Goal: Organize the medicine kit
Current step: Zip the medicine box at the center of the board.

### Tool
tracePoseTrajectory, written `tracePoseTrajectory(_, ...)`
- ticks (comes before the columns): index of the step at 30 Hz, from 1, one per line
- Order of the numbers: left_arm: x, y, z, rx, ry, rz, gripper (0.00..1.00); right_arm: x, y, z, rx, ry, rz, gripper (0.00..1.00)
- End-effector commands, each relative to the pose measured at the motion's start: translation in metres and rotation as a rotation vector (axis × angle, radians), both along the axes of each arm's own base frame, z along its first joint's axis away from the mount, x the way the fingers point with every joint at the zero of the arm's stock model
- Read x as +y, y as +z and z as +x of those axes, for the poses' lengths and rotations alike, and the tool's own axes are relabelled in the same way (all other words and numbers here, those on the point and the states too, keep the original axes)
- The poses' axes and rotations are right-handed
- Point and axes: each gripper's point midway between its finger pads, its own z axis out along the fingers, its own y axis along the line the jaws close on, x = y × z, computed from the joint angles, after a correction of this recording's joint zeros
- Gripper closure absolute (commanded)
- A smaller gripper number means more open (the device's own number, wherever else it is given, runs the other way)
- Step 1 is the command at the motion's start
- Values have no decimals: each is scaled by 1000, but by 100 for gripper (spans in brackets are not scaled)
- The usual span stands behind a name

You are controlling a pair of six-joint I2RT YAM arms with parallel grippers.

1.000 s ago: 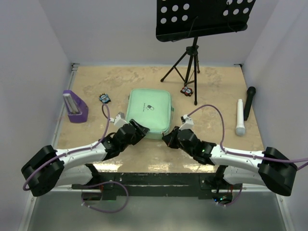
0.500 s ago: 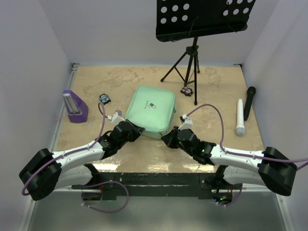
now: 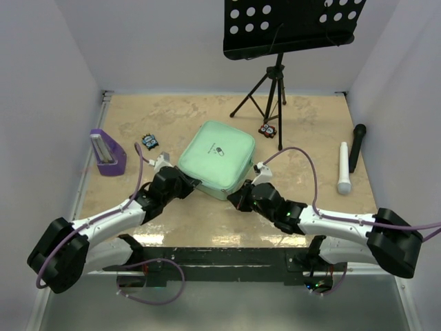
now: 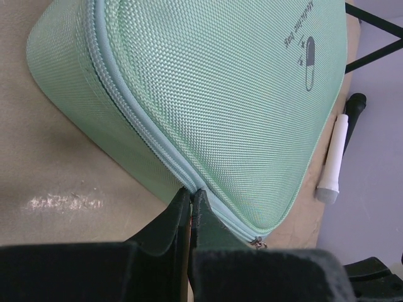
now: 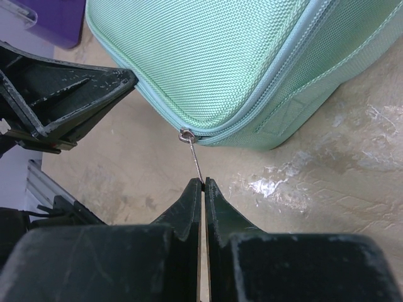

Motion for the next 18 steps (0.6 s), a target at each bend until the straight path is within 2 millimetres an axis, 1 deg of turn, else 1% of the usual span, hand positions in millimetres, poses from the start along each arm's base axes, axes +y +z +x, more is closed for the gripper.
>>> tracePoseTrajectory(1, 40, -8, 23, -53, 108, 152, 100, -18, -5, 5, -17, -43, -93, 100)
tracePoseTrajectory(4, 43, -8, 27, -57, 112, 159, 100, -21, -5, 5, -17, -45, -103, 100)
tracePoseTrajectory(12, 62, -12, 35, -49, 143, 178, 100, -27, -12, 0, 5, -53, -107, 100)
tracePoseTrajectory(18, 76, -10, 42, -55, 159, 190, 100, -30, -13, 0, 11, -70, -99, 100)
